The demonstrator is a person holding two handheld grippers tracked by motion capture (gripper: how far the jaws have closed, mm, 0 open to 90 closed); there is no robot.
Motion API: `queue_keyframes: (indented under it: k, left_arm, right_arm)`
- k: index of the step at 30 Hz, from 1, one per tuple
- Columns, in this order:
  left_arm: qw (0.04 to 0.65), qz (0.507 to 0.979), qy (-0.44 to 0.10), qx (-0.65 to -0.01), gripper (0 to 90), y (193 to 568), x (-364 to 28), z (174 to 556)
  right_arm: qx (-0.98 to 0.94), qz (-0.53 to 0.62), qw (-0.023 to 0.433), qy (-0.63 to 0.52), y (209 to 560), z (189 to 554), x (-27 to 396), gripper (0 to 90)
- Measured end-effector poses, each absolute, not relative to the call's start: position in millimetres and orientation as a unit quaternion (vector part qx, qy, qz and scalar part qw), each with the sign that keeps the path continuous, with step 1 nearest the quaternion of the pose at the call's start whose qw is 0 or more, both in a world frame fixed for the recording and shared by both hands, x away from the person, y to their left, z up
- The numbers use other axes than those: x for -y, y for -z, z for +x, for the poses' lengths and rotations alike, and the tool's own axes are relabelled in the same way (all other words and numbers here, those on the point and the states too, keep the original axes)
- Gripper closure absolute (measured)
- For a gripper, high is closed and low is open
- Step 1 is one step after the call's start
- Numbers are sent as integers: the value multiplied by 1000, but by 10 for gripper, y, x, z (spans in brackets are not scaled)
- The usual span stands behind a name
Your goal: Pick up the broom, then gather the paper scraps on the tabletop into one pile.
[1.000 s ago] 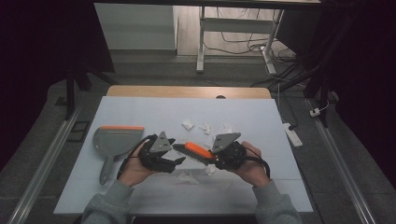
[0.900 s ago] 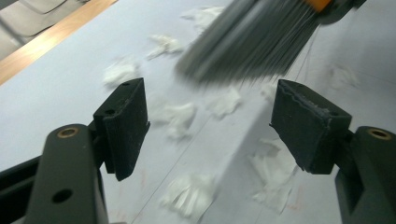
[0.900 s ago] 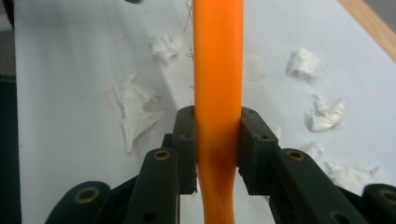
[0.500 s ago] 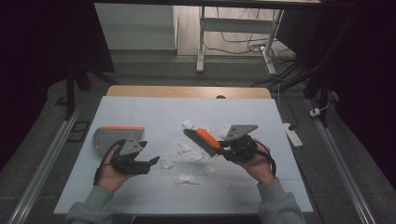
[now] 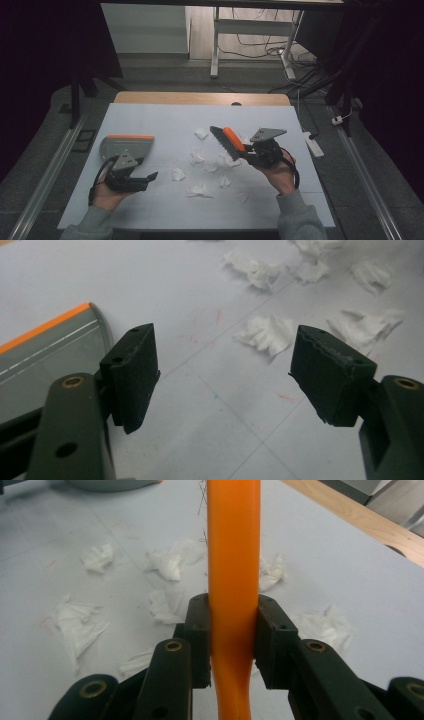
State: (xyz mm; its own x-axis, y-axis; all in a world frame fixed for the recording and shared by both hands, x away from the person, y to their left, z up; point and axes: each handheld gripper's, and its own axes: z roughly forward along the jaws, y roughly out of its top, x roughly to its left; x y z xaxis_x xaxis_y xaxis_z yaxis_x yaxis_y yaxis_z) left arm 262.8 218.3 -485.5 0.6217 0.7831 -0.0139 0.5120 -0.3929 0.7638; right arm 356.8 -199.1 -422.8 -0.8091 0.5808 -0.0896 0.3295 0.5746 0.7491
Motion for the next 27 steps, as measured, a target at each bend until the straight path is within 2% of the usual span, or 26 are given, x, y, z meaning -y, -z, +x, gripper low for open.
queue_keyframes:
  k: [14, 27]
  left_arm:
    - [382, 816, -173, -398, 267, 4882, -2199, 2675]
    - [385, 813, -171, -402, 267, 4884, -2223, 2681]
  right_arm:
    - [-862, 326, 178, -346, 4014, 4057, 2131, 709]
    - [-887, 358, 180, -231, 4102, 4569, 2064, 708]
